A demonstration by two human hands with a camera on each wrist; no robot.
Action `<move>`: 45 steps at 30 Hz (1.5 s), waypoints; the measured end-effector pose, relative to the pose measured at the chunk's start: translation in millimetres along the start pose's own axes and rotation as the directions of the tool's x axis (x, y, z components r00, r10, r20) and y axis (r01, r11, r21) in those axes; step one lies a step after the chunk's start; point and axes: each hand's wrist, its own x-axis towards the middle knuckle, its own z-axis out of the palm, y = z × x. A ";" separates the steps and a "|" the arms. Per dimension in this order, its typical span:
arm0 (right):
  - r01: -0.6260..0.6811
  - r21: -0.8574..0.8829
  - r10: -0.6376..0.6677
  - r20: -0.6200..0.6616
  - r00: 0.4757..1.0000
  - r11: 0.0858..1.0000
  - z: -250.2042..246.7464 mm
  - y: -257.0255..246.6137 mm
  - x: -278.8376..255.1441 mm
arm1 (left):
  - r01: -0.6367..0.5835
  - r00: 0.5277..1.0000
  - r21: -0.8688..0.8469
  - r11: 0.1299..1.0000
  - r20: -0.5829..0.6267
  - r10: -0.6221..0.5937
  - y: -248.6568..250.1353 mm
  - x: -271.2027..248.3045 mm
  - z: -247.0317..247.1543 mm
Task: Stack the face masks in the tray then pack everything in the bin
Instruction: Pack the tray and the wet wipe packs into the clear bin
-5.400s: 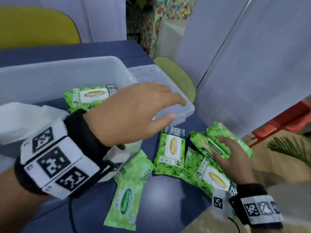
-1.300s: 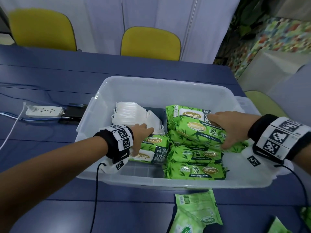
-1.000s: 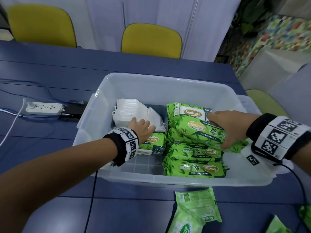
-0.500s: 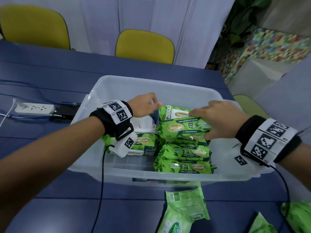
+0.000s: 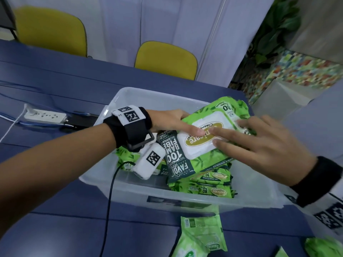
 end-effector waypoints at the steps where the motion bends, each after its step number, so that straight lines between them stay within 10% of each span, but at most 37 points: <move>1: -0.008 -0.008 0.008 0.016 1.000 1.000 1.6 -1.9 1.7 | -0.009 1.000 0.034 0.999 -0.030 0.010 0.8 -1.4 -0.6; 8: -0.462 0.296 0.366 0.325 0.872 0.836 1.8 7.8 5.5 | 0.026 0.989 0.442 0.897 -0.140 0.040 11.3 -15.0 -12.2; 12: -0.786 0.551 0.670 0.473 0.572 0.281 10.6 3.9 9.7 | 0.026 0.979 0.420 0.907 -0.195 0.063 8.6 -14.6 -7.5; 15: -0.718 0.653 0.661 0.652 0.372 -0.240 29.5 6.4 7.3 | -0.080 0.944 0.184 0.980 -0.303 0.133 9.4 -15.8 -7.2; 19: -0.558 0.645 0.544 0.756 0.365 -0.522 43.7 19.2 19.4 | -0.287 0.893 -0.198 0.937 -0.411 0.186 3.1 -12.4 -3.5; 26: -0.566 0.783 0.635 0.579 0.512 -0.258 68.6 -3.0 65.8 | -0.300 0.856 -0.340 0.892 -0.508 0.094 -7.2 -30.1 -18.2; 30: -0.695 0.719 0.452 0.610 0.651 0.032 94.6 -28.4 72.5 | -0.311 0.746 -0.196 0.930 -0.657 0.111 -2.7 -70.6 -50.1; 34: -0.653 0.685 0.153 0.643 0.750 0.322 112.6 -45.1 95.6 | -0.143 0.754 0.048 0.988 -0.641 0.141 -5.9 -93.6 -55.1; 37: -0.559 0.626 -0.028 0.679 0.734 0.544 120.8 -48.4 124.3 | -0.006 0.815 0.263 0.965 -0.557 0.157 -8.1 -103.4 -41.5; 45: -0.427 0.590 -0.304 0.764 0.568 0.685 159.3 -83.9 164.3 | 0.074 0.976 0.685 0.725 -0.198 0.087 -54.6 -146.2 22.7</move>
